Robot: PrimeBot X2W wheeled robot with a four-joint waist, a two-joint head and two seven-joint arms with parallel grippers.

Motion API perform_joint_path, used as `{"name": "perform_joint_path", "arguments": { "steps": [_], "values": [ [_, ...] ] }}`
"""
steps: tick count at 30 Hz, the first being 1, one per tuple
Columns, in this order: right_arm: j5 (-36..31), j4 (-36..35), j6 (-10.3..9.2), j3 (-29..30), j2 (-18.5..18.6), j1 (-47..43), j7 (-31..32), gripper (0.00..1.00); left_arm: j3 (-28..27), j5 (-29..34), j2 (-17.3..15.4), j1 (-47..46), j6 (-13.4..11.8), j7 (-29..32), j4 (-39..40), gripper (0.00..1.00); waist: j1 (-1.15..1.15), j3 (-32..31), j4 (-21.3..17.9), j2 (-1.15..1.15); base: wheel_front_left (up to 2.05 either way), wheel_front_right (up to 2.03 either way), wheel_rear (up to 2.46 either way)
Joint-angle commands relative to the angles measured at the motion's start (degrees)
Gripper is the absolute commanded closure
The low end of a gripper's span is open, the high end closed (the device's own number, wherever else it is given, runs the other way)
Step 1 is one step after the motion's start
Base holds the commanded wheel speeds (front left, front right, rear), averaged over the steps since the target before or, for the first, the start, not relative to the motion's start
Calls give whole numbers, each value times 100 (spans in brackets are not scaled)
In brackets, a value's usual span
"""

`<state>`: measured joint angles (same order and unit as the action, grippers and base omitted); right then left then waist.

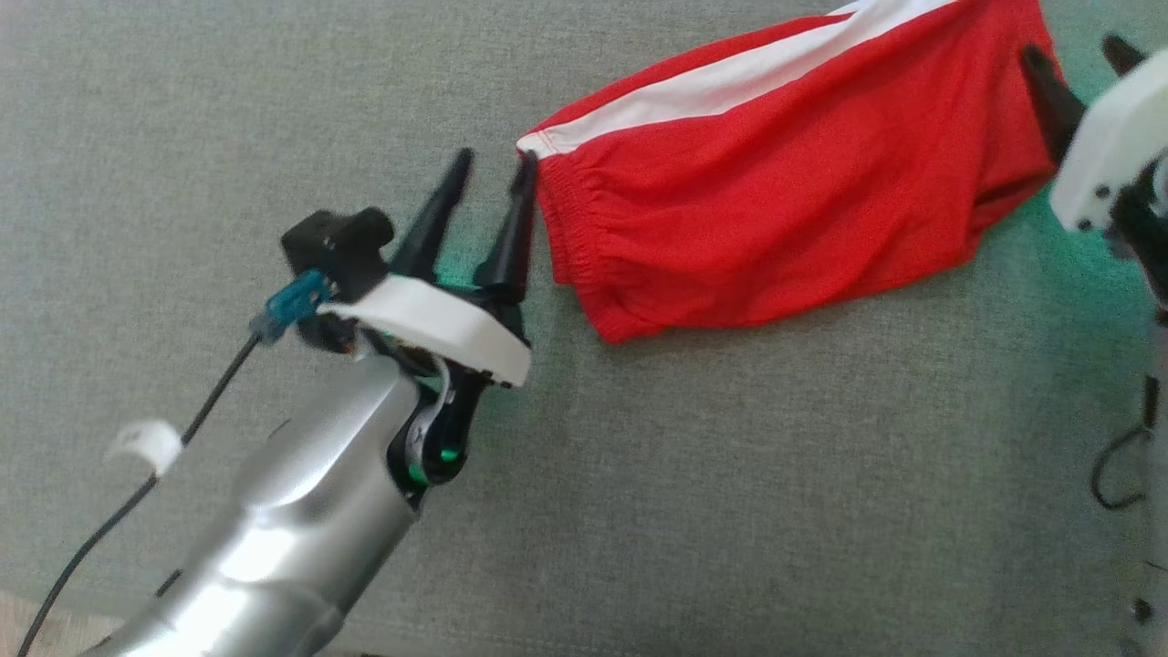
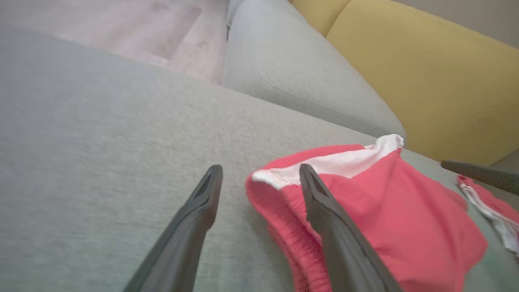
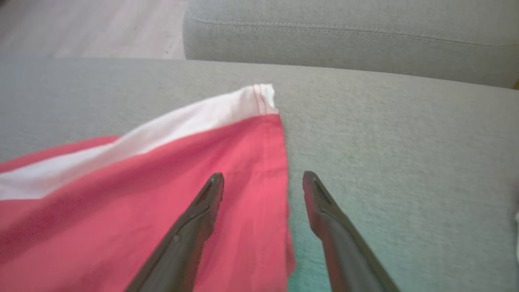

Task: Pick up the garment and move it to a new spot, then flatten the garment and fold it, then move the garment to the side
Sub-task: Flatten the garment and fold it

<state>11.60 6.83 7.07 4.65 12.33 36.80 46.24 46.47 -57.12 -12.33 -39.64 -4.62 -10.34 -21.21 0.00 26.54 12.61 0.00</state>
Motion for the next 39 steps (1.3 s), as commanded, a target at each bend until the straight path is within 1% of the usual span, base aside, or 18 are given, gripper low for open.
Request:
{"name": "perform_joint_path", "arguments": {
  "steps": [1, 3, 5, 8, 10, 12, 13, 16, 19, 20, 21, 24, 25, 28, 32, 36, 39],
  "values": [
    [-95, -286, 42, -110, 95, 61, 1, 0, -152, 234, -260, -7, -186, -165, 300, 0, 0, 5, 6, 0, 0, 0, 0],
    [-197, -257, 42, -84, 182, 59, -9, 0, -136, 598, -381, 55, -468, -305, 559, 0, 0, 35, 50, 0, 0, 0, 0],
    [-307, -161, 42, -20, 196, 117, -8, 0, -171, 912, -424, 140, -707, -395, 813, 0, 0, 73, 115, 0, 0, 0, 0],
    [-485, 111, 42, 100, 166, 272, 50, 0, -305, 1402, -399, 301, -963, -455, 1155, 0, 0, 146, 242, 0, 0, 0, 0],
    [-630, 335, 42, 232, 98, 385, 100, 0, -517, 1829, -339, 439, -1068, -461, 1421, 0, 0, 198, 334, 0, 0, 0, 0],
    [-736, 580, 42, 342, 11, 463, 185, 0, -767, 2111, -214, 688, -1065, -462, 1642, 0, 0, 227, 413, 0, 0, 0, 0],
    [-717, 710, 42, 455, -90, 496, 250, 0, -886, 2242, -154, 818, -1027, -463, 1736, 0, 0, 231, 447, 0, 0, 0, 0],
    [-631, 945, 42, 597, -351, 515, 426, 0, -1178, 2607, -13, 1200, -843, -464, 1902, 0, 0, 205, 526, 0, 0, 0, 0],
    [-485, 1053, 42, 432, -425, 377, 682, 0, -1436, 2926, 96, 1531, -622, -464, 1978, 0, 0, 151, 557, 0, 0, 0, 0],
    [-418, 1051, 42, 386, -428, 329, 741, 5, -1518, 3013, 132, 1635, -547, -464, 1989, 0, 0, 131, 555, 0, 0, 0, 0],
    [-348, 1031, 42, 315, -421, 279, 785, 100, -1598, 3090, 169, 1732, -470, -464, 1996, 0, 0, 110, 548, 0, 0, 0, 0],
    [-61, 878, 42, 111, -328, 146, 849, 100, -1836, 3307, 263, 1998, -254, -465, 2006, 0, 0, 43, 496, 0, 0, 0, 0],
    [-61, 878, 42, 111, -328, 146, 849, 100, -1836, 3307, 263, 1998, -254, -465, 2006, 0, 0, 43, 496, 0, 0, 0, 0],
    [120, 693, 42, 159, -174, 42, 685, 100, -2044, 3436, 373, 2240, -51, -465, 1959, 0, 0, -47, 424, 0, 0, 0, 0],
    [146, 588, 42, 621, -3, -79, 398, 100, -2331, 3557, 501, 2552, 188, -465, 1934, 0, 0, -238, 333, 0, 0, 0, 0],
    [194, 500, 42, 1068, 200, -235, 324, 100, -2561, 3759, 557, 2868, 407, -465, 1914, 0, 0, -448, 290, 0, 0, 0, 0],
    [287, 428, 42, 1433, 372, -377, 245, 100, -2693, 3917, 615, 3104, 517, -465, 1877, 0, 0, -642, 287, 0, 0, 0, 0]
  ]
}}
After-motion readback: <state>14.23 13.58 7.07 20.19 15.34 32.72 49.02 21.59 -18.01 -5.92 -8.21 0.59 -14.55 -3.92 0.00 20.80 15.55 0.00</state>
